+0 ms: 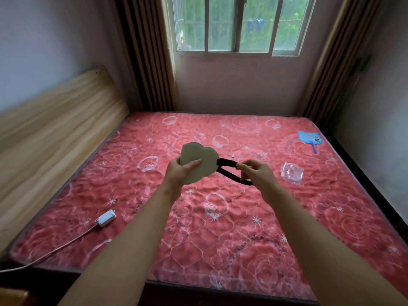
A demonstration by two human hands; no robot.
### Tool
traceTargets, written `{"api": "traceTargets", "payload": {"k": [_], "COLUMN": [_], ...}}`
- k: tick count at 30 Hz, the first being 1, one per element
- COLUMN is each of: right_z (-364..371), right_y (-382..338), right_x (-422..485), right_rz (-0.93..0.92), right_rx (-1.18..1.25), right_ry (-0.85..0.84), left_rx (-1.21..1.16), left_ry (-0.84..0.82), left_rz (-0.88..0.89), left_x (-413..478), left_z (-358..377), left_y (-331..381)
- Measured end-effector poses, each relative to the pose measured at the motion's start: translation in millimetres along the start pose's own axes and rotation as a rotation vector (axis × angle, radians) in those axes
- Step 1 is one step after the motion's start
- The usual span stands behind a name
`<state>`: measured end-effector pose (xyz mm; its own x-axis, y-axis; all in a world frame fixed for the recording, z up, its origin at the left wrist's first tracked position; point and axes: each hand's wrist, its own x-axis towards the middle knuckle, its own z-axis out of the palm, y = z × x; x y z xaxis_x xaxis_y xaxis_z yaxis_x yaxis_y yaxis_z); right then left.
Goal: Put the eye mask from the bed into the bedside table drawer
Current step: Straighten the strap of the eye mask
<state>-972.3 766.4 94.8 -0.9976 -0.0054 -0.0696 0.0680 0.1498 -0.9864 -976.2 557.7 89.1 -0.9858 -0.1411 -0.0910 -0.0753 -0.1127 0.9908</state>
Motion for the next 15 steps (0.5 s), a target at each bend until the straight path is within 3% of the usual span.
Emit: {"api": "traceTargets", "payload": {"k": [5, 15], "right_z": [3, 0], "right_y": [2, 9], "right_x": [-1, -11], "right_rz": [0.044, 0.071], "right_rx": [0.244, 0.515], "right_ry": [0.086, 0.206], "left_rx": [-0.012, -0.005], "left_ry": [0.152, 0.252], "left_rz": [-0.007, 0.007], "left_x": [-4, -15], "left_z": [-10, -19], "left_y": [2, 3]}}
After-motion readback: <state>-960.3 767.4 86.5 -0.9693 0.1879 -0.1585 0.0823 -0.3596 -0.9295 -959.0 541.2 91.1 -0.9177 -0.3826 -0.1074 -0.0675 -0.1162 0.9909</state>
